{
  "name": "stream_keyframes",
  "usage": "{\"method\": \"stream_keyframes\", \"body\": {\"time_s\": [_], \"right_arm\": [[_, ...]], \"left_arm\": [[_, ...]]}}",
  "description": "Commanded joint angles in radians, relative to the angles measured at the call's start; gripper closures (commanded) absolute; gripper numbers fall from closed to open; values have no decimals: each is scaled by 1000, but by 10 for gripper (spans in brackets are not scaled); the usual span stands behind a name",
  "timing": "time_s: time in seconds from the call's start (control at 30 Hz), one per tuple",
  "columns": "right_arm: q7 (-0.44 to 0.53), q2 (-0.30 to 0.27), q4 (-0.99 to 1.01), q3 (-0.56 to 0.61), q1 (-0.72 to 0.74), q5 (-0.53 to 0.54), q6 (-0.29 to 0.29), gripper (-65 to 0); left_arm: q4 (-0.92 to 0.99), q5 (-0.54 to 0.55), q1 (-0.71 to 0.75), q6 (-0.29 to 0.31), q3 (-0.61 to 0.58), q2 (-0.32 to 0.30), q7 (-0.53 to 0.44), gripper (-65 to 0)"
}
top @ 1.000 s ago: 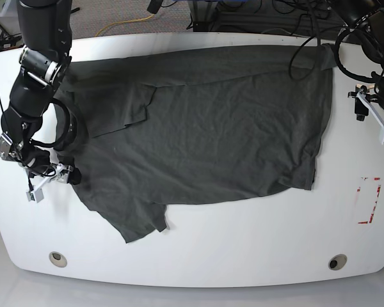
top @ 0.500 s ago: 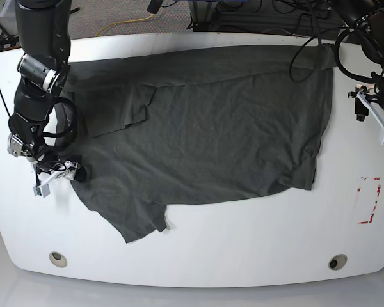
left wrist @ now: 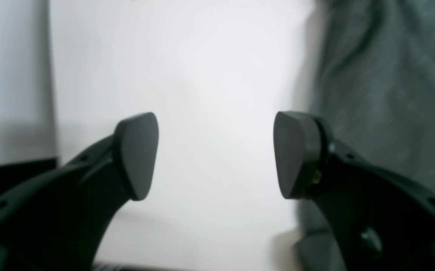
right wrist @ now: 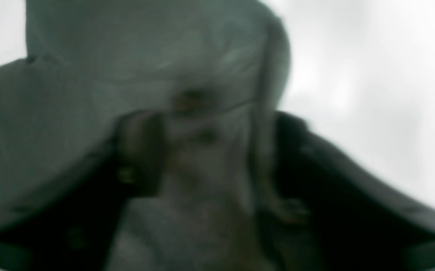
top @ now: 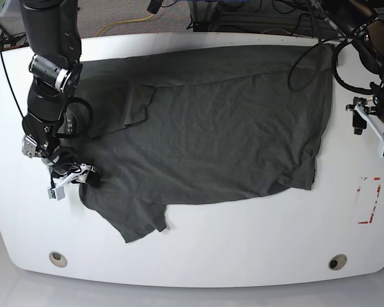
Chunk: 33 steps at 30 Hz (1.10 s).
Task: Fold the T-shirt properly
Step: 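Release the shirt and move the right gripper to the sleeve hem, then move the left gripper to the shirt hem and grasp it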
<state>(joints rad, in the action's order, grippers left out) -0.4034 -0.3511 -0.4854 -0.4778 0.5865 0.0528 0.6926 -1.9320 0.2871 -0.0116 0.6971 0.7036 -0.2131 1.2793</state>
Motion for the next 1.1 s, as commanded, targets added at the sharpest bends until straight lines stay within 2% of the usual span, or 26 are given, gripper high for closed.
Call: {"method": "stream_keyframes", "body": {"time_s": [0.0, 0.07, 0.17, 0.27, 0.3, 0.5, 0.7, 1.07], "right_arm": [[-32, -1, -5, 1, 17, -14, 6, -284], [-32, 1, -5, 1, 17, -14, 6, -200], [-32, 14, -5, 1, 17, -14, 6, -105], [-32, 13, -5, 1, 17, -14, 6, -48], [-32, 13, -5, 1, 17, -14, 6, -48], [-32, 13, -5, 1, 16, -14, 6, -48], [-32, 13, -5, 1, 16, -14, 6, -48], [-32, 19, -5, 1, 16, -14, 6, -48]], "left_arm": [[-4, 13, -37, 1, -8, 8, -22, -493], [26, 13, -55, -17, -20, 27, -22, -553], [93, 13, -101, -95, -32, 36, -22, -615], [187, 14, -130, -155, -52, 53, -22, -643], [211, 18, -136, -159, -57, 54, -22, -643], [385, 21, -189, -103, -77, 56, -62, -643], [567, 14, -236, -100, -118, 56, -162, -643], [811, 19, -340, -98, -157, 56, -224, -643]]}}
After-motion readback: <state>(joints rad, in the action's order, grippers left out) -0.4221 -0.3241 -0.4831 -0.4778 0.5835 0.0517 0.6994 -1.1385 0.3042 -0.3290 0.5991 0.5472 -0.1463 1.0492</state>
